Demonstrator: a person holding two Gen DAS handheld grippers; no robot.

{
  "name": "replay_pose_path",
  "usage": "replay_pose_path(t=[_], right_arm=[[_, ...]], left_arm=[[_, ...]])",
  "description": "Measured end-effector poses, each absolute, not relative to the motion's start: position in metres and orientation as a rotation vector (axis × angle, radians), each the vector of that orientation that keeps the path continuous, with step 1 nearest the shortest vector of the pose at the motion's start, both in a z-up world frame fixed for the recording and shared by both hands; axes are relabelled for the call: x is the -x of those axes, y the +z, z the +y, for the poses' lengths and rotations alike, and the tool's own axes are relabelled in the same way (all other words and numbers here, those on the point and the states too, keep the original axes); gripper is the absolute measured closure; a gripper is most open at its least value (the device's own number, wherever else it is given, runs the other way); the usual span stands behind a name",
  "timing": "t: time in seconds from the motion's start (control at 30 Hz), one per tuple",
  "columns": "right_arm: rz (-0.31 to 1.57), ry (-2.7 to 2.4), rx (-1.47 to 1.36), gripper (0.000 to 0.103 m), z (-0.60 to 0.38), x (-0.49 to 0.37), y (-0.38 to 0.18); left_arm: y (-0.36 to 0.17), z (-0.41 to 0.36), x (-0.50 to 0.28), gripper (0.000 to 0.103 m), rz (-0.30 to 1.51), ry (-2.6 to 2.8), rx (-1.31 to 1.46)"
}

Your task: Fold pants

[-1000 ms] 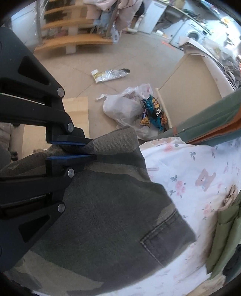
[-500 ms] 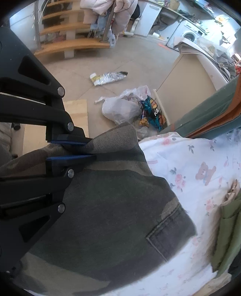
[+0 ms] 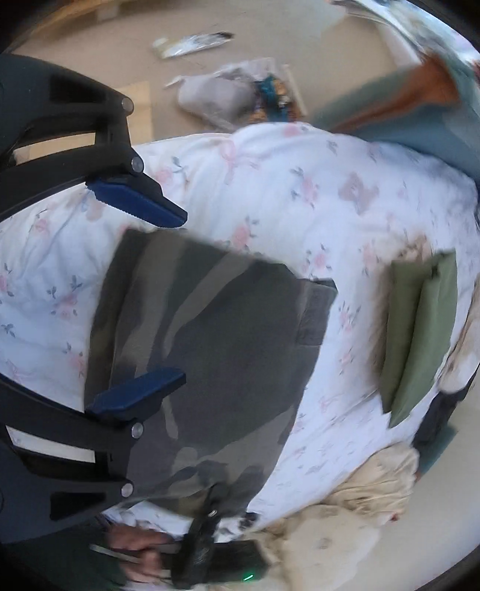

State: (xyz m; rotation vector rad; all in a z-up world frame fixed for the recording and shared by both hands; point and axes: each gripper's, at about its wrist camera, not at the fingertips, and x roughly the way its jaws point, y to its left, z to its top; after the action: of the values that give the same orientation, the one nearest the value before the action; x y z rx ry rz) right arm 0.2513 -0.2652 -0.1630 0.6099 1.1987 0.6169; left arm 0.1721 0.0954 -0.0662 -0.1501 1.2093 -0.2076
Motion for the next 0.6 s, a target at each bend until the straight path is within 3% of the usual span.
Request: replay_pose_path(t=[0.1,0.17,0.2,0.33,0.4,0.5,0.6], right_arm=[[1.289,0.56,-0.614,0.071,-0.273,-0.252,-0.19],[1.239,0.545,-0.673,0.062,-0.276,-0.242,-0.194],[1.235,0.526,-0.699,0.05,-0.278,-0.237,-0.197],[1.253,0.456,-0.856,0.015,-0.288,-0.217,-0.212],[1.268,0.428,-0.944,0.008,-0.298,-0.207,-0.224],[1.314,0.451,-0.926,0.008,-0.284,-0.202,-0.234],[1.349,0.527,-0.85,0.008,-0.257,-0.2,-0.236]], left_arm=[[-0.048,0.09,-0.176,0.027,1.11,-0.158,0.115],[-0.041,0.095,-0.182,0.013,1.048,-0.135,0.124],[-0.044,0.096,-0.187,0.003,1.041,-0.132,0.137],[-0.09,0.09,-0.217,0.001,1.173,-0.143,0.096],[-0.118,0.091,-0.227,0.001,1.261,-0.103,0.078],[-0.153,0.099,-0.227,0.001,1.429,-0.13,0.258],[-0.162,0.092,-0.215,0.001,1.478,-0.194,0.221]])
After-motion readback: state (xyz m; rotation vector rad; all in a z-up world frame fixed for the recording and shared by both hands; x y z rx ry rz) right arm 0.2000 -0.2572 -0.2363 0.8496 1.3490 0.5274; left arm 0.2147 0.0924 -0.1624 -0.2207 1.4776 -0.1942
